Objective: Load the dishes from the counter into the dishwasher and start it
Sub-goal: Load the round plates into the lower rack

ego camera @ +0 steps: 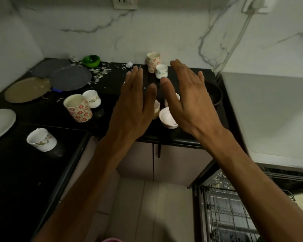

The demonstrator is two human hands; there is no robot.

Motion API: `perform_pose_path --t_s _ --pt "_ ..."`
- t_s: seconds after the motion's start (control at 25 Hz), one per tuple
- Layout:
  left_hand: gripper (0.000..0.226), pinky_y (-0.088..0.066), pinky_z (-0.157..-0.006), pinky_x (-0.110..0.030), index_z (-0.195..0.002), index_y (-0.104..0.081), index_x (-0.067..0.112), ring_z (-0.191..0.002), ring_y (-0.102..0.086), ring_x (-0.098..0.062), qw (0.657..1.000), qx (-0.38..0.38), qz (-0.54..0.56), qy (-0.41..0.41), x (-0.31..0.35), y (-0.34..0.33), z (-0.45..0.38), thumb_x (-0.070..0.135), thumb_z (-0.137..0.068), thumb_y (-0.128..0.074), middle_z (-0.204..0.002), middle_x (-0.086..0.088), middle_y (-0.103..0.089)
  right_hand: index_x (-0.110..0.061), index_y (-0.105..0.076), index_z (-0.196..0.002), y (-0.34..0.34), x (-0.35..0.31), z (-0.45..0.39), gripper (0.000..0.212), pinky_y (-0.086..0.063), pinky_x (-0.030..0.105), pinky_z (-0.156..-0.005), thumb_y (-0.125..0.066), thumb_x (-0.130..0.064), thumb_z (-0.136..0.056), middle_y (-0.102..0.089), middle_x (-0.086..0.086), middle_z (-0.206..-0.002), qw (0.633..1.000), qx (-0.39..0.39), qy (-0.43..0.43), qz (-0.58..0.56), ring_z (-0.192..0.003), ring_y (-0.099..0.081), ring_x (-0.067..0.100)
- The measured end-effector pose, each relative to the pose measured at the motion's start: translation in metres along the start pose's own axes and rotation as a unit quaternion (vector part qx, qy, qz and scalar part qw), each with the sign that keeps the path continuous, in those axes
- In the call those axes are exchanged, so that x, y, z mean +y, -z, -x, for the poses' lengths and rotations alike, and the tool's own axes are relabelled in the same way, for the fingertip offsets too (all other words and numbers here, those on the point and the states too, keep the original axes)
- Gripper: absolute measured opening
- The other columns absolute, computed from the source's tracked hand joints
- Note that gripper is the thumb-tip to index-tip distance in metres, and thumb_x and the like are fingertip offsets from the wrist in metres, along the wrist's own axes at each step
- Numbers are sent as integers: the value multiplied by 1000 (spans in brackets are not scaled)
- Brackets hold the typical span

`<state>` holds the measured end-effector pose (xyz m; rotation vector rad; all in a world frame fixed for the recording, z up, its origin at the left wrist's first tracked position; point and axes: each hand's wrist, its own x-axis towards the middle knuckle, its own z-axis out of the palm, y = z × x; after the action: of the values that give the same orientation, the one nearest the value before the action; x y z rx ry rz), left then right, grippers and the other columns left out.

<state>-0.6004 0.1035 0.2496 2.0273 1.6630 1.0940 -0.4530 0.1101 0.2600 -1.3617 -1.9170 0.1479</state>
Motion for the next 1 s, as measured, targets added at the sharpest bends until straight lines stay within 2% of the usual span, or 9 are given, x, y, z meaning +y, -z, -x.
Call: perform_pose_path --t_s 0.24,0.4,0.44,0.48,0.56,0.68,0.84,1.0 --pt "58 -7 -114 -20 -155 -16 15 -150 -5 -13 999 46 -11 17 -17 40 -13 39 -104 -31 -163 -2 -13 -12 -39 -146 -25 -31 -34 58 -15 49 -120 -30 -48 -102 -42 6 -152 999 -2 50 -17 -143 -33 19" --pt "59 -7 -112 -16 -155 -16 14 -150 -8 -13 996 77 -22 43 -34 59 -28 40 -105 -32 -163 -2 -13 -13 -38 -146 -42 -38 -57 60 -3 27 -117 -29 -51 -100 -41 6 -152 997 -16 67 -34 -144 -31 18" --pt "59 -8 -114 -17 -155 -16 14 -150 -9 -13 995 86 -20 52 -38 63 -31 40 -104 -33 -163 -3 -14 -13 -39 -145 -46 -38 -63 59 -3 26 -117 -31 -50 -100 -41 6 -152 996 -18 73 -46 -143 -32 17" --pt "59 -10 -116 -20 -155 -16 14 -150 -10 -13 994 93 -16 60 -42 65 -35 40 -104 -33 -163 -3 -14 -12 -39 -146 -50 -39 -70 58 -4 27 -119 -33 -49 -101 -41 6 -152 995 -21 77 -59 -143 -32 17" --pt "61 -16 -121 -32 -155 -17 13 -149 -14 -16 991 108 -11 72 -50 68 -43 41 -104 -34 -162 -5 -18 -13 -38 -146 -59 -40 -86 58 -11 39 -122 -34 -49 -101 -41 6 -152 992 -32 87 -87 -143 -30 17" --pt "64 -27 -118 -44 -154 -19 12 -147 -23 -21 988 126 -14 88 -62 68 -56 45 -101 -33 -160 -8 -25 -13 -37 -146 -72 -42 -104 60 -17 51 -120 -31 -51 -101 -39 6 -153 987 -40 114 -110 -143 -31 18" --pt "64 -30 -117 -44 -155 -19 14 -147 -25 -18 982 155 -26 110 -77 73 -69 46 -102 -34 -159 -6 -26 -13 -34 -149 -93 -48 -129 61 -11 47 -123 -28 -51 -101 -35 8 -155 978 -80 150 -122 -146 -28 18" --pt "60 -20 -121 -33 -155 -18 15 -148 -16 -10 977 163 -23 135 -96 84 -77 42 -104 -36 -162 0 -21 -11 -32 -150 -121 -55 -150 62 -8 42 -123 -27 -50 -102 -33 7 -157 973 -102 168 -120 -147 -25 17"
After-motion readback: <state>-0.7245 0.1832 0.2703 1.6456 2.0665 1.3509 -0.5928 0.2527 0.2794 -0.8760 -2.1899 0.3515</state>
